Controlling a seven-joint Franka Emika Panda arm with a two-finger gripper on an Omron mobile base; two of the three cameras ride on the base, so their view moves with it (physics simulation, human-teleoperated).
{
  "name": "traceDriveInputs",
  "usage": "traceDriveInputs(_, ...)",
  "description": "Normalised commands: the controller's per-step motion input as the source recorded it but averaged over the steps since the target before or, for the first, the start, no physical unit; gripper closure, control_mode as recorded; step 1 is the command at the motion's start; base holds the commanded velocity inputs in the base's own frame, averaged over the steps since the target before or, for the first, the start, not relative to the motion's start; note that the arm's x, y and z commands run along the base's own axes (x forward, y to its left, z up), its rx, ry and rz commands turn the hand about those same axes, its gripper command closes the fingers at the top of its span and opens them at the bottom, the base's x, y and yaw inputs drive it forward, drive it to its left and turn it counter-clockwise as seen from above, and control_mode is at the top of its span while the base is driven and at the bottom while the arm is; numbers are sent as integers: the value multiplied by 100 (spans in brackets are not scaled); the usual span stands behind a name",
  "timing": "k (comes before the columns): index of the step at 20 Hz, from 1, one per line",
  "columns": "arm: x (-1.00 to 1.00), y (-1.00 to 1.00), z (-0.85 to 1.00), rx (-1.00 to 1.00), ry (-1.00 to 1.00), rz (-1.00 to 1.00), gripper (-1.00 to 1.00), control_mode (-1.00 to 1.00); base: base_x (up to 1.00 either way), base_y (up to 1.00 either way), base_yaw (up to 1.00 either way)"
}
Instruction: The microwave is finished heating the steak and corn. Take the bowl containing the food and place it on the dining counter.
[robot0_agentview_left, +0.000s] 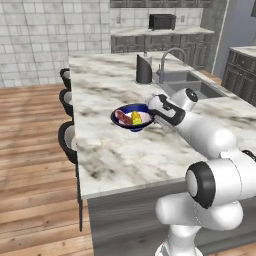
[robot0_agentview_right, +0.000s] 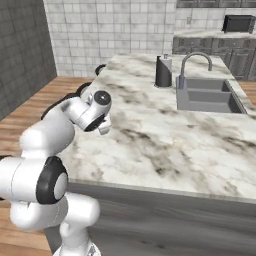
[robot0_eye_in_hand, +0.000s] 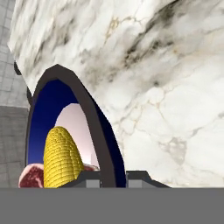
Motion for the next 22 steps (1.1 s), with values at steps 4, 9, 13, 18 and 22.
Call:
traceDriveInputs(4, 54, 0, -60, -12, 0, 0, 100, -100, 0, 0, 0)
traceDriveInputs(9, 48, 0, -60, -6, 0, 0, 100, -100, 0, 0, 0)
traceDriveInputs(13, 45, 0, -41, 0, 0, 0, 100, -100, 0, 0, 0)
traceDriveInputs(18, 28, 0, -29, 0, 0, 0, 100, -100, 0, 0, 0)
traceDriveInputs(22, 23, 0, -31, 0, 0, 0, 100, -100, 0, 0, 0)
